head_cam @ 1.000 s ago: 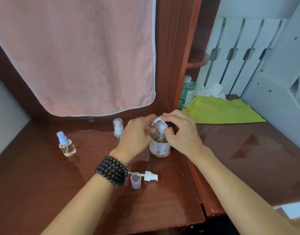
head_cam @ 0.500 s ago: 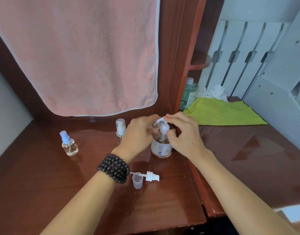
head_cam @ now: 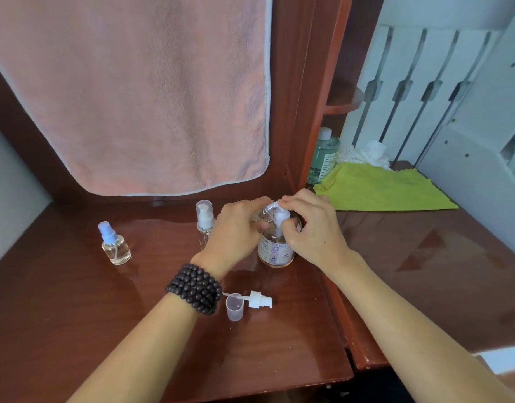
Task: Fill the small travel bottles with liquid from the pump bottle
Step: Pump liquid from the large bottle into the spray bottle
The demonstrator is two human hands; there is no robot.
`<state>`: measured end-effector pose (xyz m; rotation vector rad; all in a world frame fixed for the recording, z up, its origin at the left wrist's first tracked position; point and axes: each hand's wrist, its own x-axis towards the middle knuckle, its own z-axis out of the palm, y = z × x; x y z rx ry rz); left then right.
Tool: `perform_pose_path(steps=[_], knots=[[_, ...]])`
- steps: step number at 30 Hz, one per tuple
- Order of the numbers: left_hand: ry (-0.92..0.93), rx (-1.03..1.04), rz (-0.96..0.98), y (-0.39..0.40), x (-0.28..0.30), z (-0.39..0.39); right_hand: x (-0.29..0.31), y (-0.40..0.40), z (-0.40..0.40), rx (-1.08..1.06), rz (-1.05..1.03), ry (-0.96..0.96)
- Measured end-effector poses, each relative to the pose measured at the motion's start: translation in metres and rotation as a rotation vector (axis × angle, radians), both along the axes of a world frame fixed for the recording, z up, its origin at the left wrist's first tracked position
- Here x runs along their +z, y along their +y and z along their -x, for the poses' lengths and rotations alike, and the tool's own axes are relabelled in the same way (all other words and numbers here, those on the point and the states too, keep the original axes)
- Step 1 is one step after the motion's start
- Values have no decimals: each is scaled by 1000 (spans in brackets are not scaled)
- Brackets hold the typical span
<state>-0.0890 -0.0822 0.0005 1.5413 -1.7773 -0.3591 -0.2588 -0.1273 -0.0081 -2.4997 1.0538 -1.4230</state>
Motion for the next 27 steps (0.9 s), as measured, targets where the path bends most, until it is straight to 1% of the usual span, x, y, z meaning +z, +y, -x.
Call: perform_pose_path(steps=[6, 17, 27], knots=[[-10, -32, 4, 0, 8, -2, 5, 1, 3, 10, 53, -9], [-9, -13, -5, 0, 0, 1, 0, 0, -1, -14, -2, 0], [-15, -25, 16, 0, 10, -2, 8, 3, -1, -2, 9, -38]])
